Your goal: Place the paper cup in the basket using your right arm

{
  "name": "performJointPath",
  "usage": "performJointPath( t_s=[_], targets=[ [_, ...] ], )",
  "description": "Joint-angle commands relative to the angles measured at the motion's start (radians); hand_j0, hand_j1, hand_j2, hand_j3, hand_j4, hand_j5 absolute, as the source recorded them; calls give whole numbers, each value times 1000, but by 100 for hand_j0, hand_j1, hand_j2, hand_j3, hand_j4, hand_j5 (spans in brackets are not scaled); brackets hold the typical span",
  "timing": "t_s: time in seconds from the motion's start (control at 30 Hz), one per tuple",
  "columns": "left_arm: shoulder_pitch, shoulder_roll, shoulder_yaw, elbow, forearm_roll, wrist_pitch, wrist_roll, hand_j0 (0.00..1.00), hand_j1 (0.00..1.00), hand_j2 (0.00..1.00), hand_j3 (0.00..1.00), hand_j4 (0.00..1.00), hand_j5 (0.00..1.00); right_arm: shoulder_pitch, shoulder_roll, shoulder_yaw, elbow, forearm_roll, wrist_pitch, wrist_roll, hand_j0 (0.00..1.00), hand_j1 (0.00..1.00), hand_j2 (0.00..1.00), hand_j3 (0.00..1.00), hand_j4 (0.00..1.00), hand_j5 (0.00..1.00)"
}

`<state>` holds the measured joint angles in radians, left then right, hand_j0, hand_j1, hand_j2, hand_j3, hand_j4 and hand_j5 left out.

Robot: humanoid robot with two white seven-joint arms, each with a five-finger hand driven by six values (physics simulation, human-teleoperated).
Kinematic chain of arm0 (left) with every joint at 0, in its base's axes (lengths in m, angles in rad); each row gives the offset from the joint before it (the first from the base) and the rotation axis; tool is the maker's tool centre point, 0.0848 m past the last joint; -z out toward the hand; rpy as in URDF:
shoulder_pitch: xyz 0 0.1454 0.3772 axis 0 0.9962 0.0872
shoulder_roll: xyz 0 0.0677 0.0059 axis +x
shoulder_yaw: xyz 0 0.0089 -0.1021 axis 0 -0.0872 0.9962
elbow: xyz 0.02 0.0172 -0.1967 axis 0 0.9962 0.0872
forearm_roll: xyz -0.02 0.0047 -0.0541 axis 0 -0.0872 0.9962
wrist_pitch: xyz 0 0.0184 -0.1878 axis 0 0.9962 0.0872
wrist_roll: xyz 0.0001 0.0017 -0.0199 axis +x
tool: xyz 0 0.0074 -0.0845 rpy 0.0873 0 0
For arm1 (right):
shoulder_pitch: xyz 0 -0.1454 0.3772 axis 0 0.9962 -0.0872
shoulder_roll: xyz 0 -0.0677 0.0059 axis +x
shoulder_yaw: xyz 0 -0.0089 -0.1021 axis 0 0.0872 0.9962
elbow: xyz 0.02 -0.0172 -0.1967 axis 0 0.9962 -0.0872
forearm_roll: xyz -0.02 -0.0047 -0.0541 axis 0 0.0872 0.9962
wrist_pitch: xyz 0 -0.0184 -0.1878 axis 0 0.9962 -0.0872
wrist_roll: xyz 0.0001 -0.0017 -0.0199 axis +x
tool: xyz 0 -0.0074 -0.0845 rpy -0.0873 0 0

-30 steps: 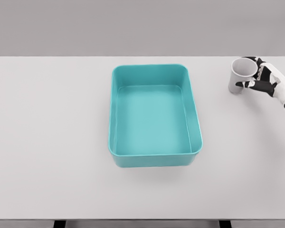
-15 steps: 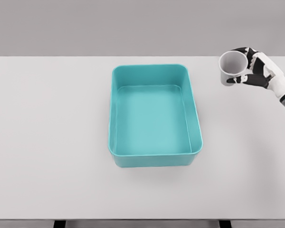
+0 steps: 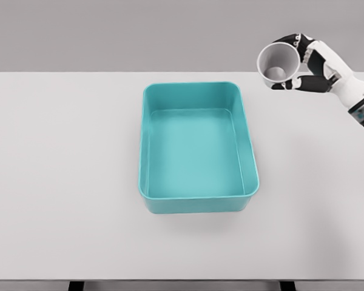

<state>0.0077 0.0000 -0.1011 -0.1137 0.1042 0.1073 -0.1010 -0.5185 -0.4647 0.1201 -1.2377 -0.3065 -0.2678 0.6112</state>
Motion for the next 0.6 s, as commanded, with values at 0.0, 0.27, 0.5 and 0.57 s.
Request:
performJointPath(
  t_s=[0.0,0.27,0.5,0.57],
  targets=[
    [0,0,0,0,0,0,0,100,100,100,100,100,100,0,5,12,-29,13,-4,0,57,57,57,57,57,57],
    [0,0,0,0,0,0,0,100,100,100,100,100,100,-2,49,70,-117,105,-5,0,57,57,57,57,57,57],
    [0,0,0,0,0,0,0,100,100,100,100,100,100,-8,49,124,-201,178,-5,0,57,57,57,57,57,57],
    [0,0,0,0,0,-1,0,100,100,100,100,100,100,-11,51,145,-226,225,-4,0,57,57,57,57,57,57]
  ],
)
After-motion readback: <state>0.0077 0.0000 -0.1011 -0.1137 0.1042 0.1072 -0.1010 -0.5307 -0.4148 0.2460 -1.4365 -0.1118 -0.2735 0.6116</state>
